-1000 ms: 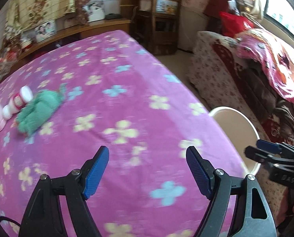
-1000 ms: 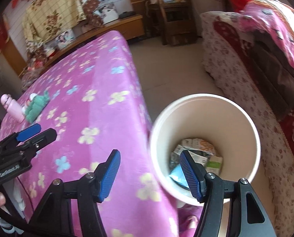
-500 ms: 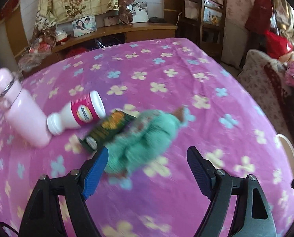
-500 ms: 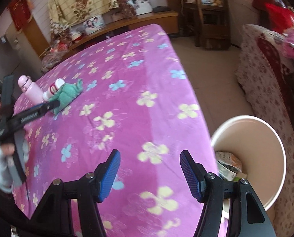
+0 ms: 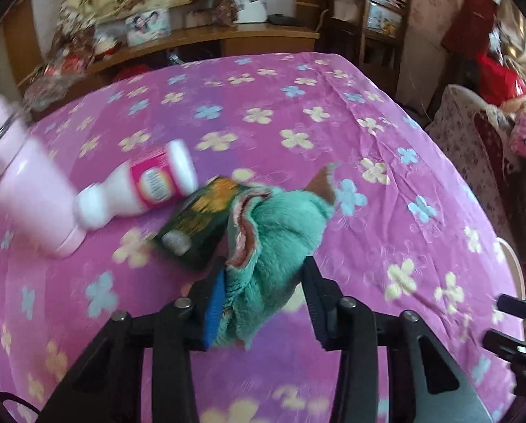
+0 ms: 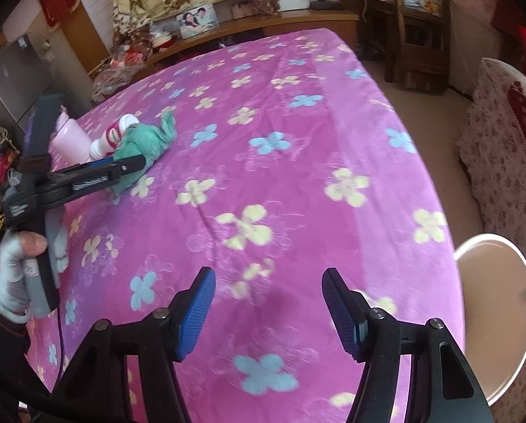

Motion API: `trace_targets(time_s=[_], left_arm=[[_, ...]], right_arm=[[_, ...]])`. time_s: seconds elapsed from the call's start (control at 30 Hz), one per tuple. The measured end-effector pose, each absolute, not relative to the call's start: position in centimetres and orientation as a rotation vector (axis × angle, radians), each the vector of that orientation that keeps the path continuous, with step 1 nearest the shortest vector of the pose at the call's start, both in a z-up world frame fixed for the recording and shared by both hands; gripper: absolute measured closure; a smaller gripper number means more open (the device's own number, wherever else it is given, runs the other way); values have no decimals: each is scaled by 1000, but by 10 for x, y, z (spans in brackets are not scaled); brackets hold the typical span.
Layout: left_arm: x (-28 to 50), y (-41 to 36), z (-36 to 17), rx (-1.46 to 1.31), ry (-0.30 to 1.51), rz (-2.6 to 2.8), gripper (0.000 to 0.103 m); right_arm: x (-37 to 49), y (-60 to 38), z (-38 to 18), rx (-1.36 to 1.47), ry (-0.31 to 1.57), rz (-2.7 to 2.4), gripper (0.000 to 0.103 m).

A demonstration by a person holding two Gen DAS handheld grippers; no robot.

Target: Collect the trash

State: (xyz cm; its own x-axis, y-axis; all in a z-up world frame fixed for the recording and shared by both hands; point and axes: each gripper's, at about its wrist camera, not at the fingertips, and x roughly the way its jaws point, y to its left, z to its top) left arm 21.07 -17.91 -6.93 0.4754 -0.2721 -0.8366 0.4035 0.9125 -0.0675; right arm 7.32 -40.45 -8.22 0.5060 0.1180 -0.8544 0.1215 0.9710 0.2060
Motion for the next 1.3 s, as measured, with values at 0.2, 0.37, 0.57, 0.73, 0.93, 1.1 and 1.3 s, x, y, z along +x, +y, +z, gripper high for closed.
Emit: trace_targets(time_s=[0.2,0.37,0.57,0.73,0.93,1.1,1.3], left_arm=[[184,-106,-50,112,991,-340,63],[166,-53,-57,120,999,-258,63],[147,-9,-66,103,1003,-227,64],[144,4,-69,68,997,-229,64],[145,2,-71,52,992,-228,64],[144,-3,-74,50,1002,-227,63],[137,-1,-76,25,1025,-242,64]], right_arm=[[111,-360,-89,300,1056,91,36],[160,-308,-94,317,1048,155,36],[227,-250,-95,309,1015,123,36],[268,-224,-96,263,985,37,36],[288,-214,-105,250,979,11,36],[293,-215,-108,201,970,12,38],[255,-239,-107,140,1024,94,80]])
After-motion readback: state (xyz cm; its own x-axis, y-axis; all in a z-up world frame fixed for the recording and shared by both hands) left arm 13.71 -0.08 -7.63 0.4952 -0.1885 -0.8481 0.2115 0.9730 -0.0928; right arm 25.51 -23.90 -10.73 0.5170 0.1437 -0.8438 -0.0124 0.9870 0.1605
